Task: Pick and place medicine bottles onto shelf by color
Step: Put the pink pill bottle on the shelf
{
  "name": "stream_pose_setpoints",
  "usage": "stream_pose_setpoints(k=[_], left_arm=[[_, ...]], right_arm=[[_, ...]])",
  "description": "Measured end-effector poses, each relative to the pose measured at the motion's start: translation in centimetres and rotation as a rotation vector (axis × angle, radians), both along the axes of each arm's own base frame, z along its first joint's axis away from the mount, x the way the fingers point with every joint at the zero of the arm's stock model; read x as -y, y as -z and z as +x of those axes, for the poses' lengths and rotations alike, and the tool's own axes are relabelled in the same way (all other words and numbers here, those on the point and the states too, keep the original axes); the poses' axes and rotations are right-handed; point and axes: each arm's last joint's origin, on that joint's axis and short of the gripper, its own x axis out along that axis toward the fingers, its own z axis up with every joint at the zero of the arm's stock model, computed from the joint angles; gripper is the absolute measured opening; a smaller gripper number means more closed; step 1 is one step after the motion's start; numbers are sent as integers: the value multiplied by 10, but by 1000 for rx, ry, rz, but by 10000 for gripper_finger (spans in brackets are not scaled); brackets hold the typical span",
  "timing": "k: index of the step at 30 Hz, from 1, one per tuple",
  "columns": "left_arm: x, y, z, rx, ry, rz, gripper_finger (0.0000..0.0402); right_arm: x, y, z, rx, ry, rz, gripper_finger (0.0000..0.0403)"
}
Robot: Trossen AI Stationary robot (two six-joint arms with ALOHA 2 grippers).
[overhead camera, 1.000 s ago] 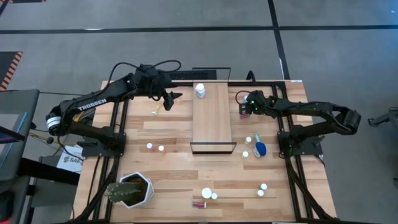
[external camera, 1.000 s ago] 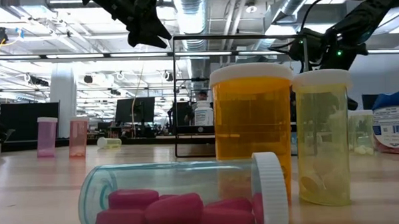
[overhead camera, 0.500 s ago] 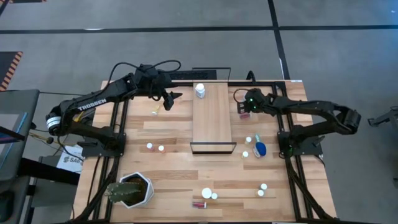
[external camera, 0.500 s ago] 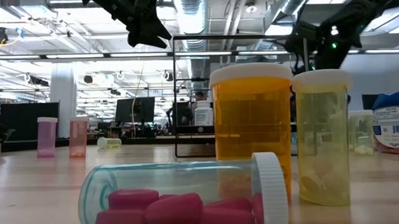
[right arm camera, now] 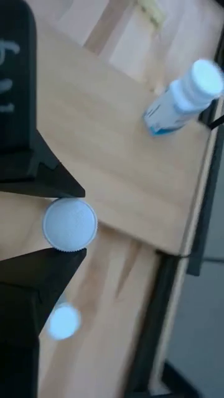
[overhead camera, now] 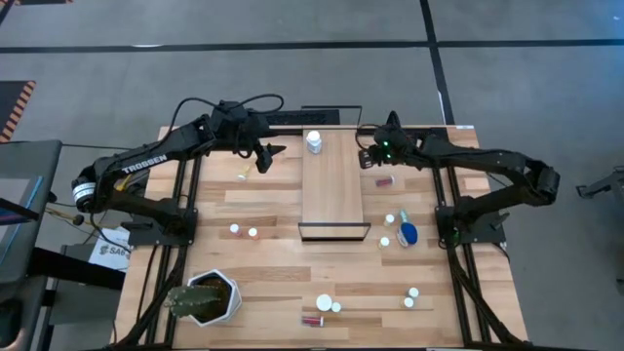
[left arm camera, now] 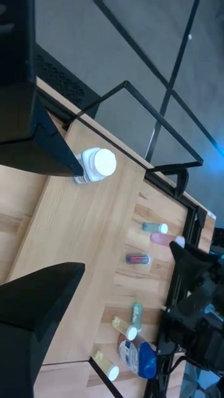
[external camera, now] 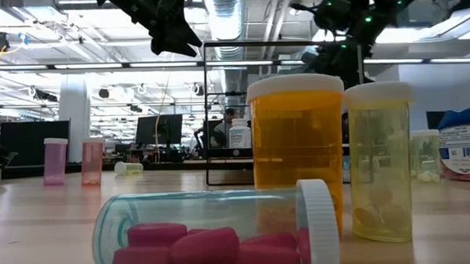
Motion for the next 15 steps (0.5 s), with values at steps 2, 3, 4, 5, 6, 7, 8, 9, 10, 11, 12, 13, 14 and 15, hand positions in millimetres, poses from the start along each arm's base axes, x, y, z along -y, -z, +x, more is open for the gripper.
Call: stream_pose_setpoints(k=[2,3,4,5,6,7,8,9,10,11,12,13,14,15], left_arm=[[0,0,0,-2,0,-1,224],[0,0,0,-5,0,-3,224],[0,1,0,-10,0,-6,224],[0,2,-1,-16,0,-9,224],[1,2,-1,-23,0,-13,224],[1,3,-1,-27,0,-16,224],[1,3,-2,-30,0,-18,224],[1,3,-2,-34,-1,-22,224],[1,4,-2,-41,-2,-27,224],[1,5,-2,-47,-2,-30,224],[1,5,-3,-49,-2,-31,224],[1,5,-3,-49,-2,-32,224],[2,5,-3,-52,-2,-33,224],[2,5,-3,-55,-2,-35,224]], right_arm=[[5,1,9,-23,-14,-3,140],[8,2,14,-41,-24,-4,139],[11,3,20,-55,-35,-8,139],[14,2,26,-63,-46,-15,140],[17,2,31,-72,-55,-20,141],[20,2,36,-84,-61,-22,141],[24,2,41,-91,-67,-25,142],[28,3,46,-97,-72,-28,143],[32,3,51,-105,-76,-30,143],[35,4,55,-113,-82,-32,143],[38,5,59,-118,-91,-31,143],[42,6,63,-122,-95,-27,142],[45,8,67,-121,-100,-27,141],[48,9,71,-120,-111,-27,141]])
